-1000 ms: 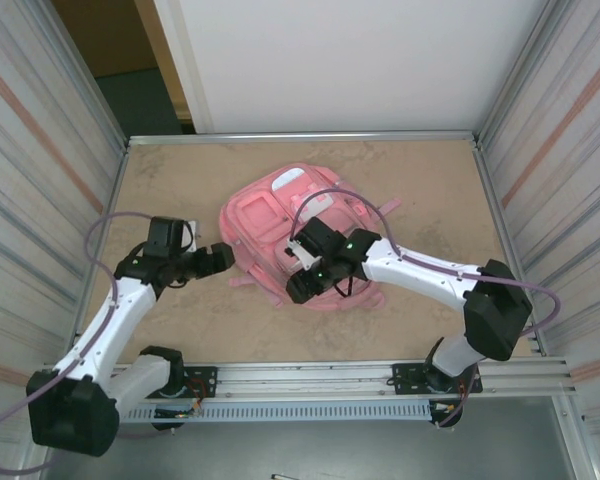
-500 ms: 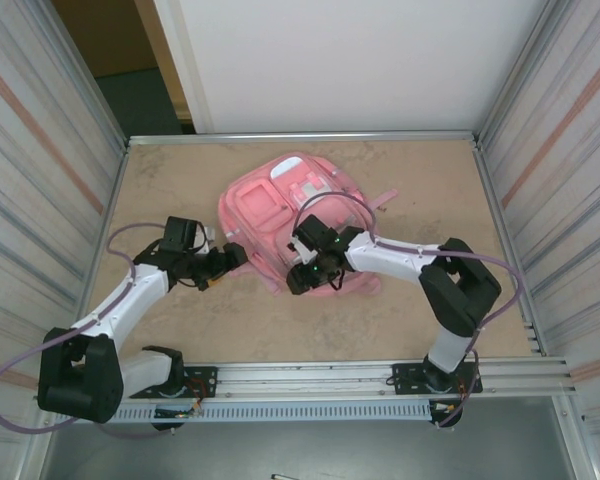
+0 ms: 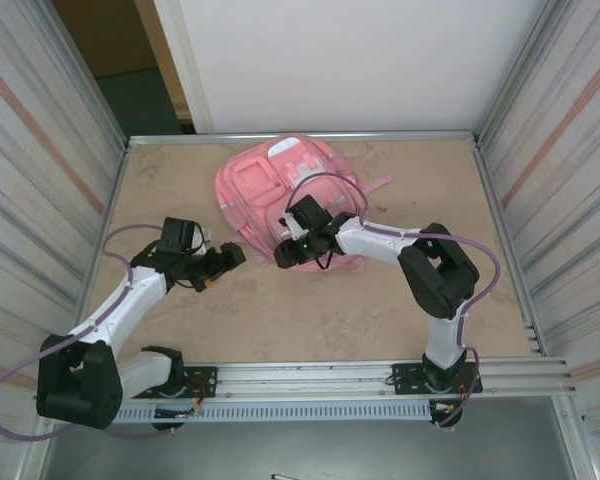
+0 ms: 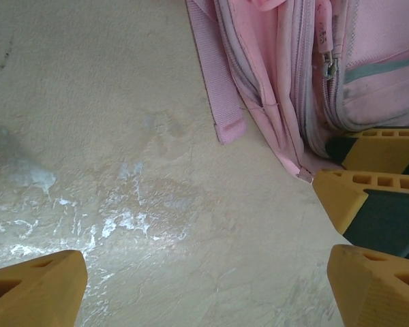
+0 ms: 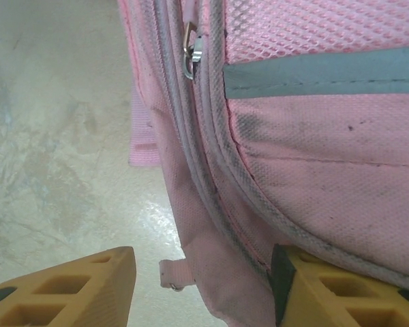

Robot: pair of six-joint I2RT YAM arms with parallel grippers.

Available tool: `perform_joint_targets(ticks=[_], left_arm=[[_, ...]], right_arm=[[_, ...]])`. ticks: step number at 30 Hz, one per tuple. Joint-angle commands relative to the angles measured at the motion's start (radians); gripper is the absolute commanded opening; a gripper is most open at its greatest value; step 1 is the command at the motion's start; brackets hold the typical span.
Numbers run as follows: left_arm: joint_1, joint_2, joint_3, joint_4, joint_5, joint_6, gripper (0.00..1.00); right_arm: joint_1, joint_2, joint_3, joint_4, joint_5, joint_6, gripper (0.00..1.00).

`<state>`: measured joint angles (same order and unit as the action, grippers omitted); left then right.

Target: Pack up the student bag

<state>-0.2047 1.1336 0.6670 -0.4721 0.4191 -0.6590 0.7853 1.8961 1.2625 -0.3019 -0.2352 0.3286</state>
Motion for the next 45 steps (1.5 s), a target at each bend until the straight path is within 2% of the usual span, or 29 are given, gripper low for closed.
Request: perform_joint_targets(ticks=[1, 10, 17, 20, 24, 30, 35, 41, 45], left_arm=[[0.007, -0.019, 0.003, -0.027, -0.020, -0.001, 0.90], [0.011, 0.000, 0.022, 0.015, -0.030, -0.005, 0.91], [0.011, -0.003, 0.020, 0.078, -0.041, -0.003, 0.93], [0.010, 0.010, 0.027, 0.090, -0.044, -0.007, 0.92], [-0.014, 0.068, 0.045, 0.141, -0.024, -0.033, 0.89], [-0.067, 0.196, 0.121, 0.222, -0.019, -0.062, 0.89], [-0.068, 0.310, 0.229, 0.283, -0.029, -0.079, 0.88], [-0.068, 0.471, 0.406, 0.244, -0.035, -0.021, 0.75], [-0.071, 0.577, 0.487, 0.218, 0.046, -0.022, 0.68]], right_arm=[[0.042, -0.054, -0.013, -0.046, -0.028, -0.017, 0.55], [0.059, -0.215, -0.084, -0.115, 0.022, -0.045, 0.55], [0.067, -0.417, -0.218, -0.039, 0.058, -0.071, 0.56], [0.028, -0.520, -0.294, 0.016, 0.080, -0.061, 0.56], [-0.083, -0.581, -0.322, -0.005, 0.056, -0.020, 0.56], [-0.105, -0.525, -0.271, -0.043, 0.095, 0.004, 0.56], [-0.106, -0.439, -0.247, 0.023, 0.092, 0.063, 0.56], [-0.104, -0.386, -0.272, 0.066, 0.128, 0.097, 0.56], [-0.103, -0.385, -0.294, 0.081, 0.130, 0.115, 0.56]])
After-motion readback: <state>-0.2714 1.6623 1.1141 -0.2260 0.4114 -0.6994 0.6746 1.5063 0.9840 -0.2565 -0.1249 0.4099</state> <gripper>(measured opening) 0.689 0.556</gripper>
